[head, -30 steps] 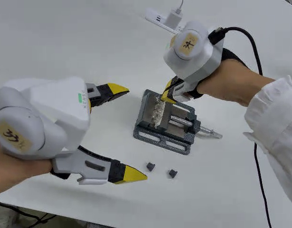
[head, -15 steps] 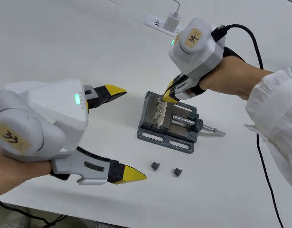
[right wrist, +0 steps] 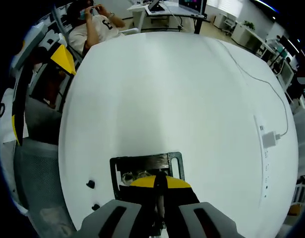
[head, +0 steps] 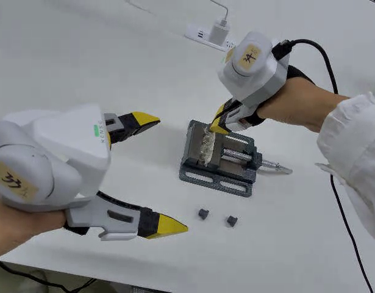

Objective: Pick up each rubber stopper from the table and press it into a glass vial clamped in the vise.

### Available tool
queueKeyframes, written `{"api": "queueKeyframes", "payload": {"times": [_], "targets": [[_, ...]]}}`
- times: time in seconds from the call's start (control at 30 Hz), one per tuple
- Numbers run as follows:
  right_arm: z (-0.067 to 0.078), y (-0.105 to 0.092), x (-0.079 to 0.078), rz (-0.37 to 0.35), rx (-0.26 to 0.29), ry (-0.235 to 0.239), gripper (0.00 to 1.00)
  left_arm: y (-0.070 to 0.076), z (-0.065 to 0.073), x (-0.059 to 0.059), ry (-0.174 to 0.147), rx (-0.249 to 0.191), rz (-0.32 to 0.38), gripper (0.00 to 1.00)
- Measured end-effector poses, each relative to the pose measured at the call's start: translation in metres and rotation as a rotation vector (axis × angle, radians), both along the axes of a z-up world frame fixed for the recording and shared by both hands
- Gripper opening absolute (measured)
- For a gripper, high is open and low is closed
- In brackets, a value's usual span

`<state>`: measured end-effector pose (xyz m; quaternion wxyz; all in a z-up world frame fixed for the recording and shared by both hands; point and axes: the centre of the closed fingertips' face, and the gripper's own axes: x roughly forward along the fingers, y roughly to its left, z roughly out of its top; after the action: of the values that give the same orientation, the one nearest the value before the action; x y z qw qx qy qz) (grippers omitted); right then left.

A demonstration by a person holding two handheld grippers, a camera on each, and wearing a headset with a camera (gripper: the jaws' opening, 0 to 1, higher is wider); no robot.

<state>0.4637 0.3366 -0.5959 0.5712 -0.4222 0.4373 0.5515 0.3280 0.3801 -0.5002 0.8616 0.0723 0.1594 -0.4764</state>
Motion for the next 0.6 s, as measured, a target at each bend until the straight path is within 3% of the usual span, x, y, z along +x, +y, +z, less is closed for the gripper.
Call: {"api": "queueKeyframes", "payload": {"times": [0.6], "targets": [[0.0004,-0.0017,-0.0017,-0.008,0.024,-0.003,0.02,0.0055,-0.0005,-0.0006,0.000,0.013,0.012,0.91]]}}
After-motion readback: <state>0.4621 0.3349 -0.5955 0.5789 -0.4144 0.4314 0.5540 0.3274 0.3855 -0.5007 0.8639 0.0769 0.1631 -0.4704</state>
